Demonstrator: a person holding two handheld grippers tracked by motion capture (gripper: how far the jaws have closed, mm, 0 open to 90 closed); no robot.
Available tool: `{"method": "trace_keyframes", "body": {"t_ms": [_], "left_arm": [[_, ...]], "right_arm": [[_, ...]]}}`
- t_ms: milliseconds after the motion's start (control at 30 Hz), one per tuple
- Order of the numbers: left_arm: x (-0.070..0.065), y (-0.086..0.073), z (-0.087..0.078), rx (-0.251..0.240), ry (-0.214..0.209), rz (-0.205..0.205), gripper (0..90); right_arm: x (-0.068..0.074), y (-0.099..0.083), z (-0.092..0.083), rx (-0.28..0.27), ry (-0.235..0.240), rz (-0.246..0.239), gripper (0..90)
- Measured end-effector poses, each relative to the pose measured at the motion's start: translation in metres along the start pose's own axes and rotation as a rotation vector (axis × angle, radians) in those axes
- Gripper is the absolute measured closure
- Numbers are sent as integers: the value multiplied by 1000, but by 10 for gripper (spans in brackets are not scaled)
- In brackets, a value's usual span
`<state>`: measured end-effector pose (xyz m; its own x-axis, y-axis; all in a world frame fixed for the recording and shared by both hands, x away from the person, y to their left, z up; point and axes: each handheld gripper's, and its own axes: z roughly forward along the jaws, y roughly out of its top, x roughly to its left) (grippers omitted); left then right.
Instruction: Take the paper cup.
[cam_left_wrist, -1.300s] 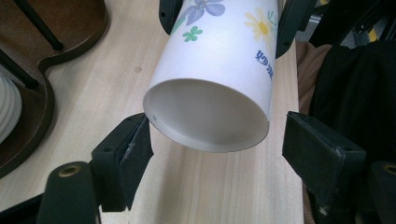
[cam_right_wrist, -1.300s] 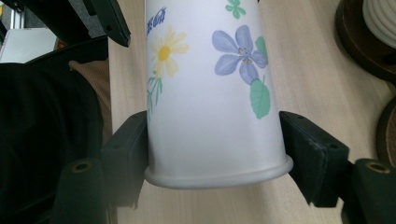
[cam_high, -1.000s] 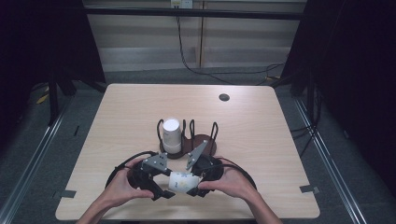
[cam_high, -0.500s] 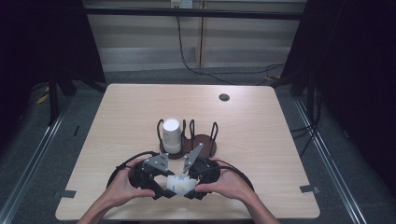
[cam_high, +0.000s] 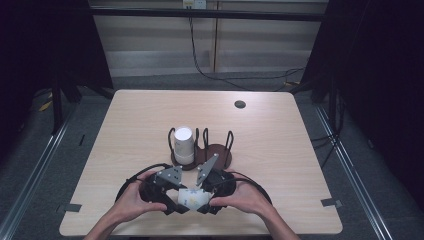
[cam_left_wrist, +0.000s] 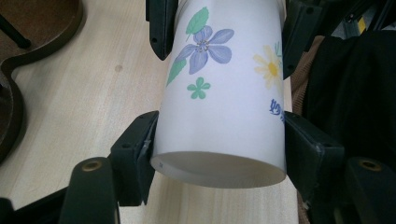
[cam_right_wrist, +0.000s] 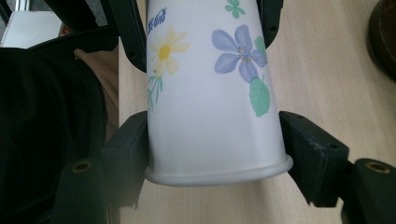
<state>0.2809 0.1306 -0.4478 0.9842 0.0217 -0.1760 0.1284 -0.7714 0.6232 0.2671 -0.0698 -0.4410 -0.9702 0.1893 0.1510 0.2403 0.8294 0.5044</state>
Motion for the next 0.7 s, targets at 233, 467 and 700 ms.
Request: {"method": "trace_keyframes", "body": {"t_ms": [233,467,700], "left_arm": [[-2,0,-1,5,-1,7,352],[-3,1,-1,8,6,18,363],[-4,1,-3,-5,13,11,364]], "right_arm": [[0,-1,0,-10,1,-2,283],[-2,-2,1,-16,9,2,265],[-3,-4,-1,-72,10,14,221]]}}
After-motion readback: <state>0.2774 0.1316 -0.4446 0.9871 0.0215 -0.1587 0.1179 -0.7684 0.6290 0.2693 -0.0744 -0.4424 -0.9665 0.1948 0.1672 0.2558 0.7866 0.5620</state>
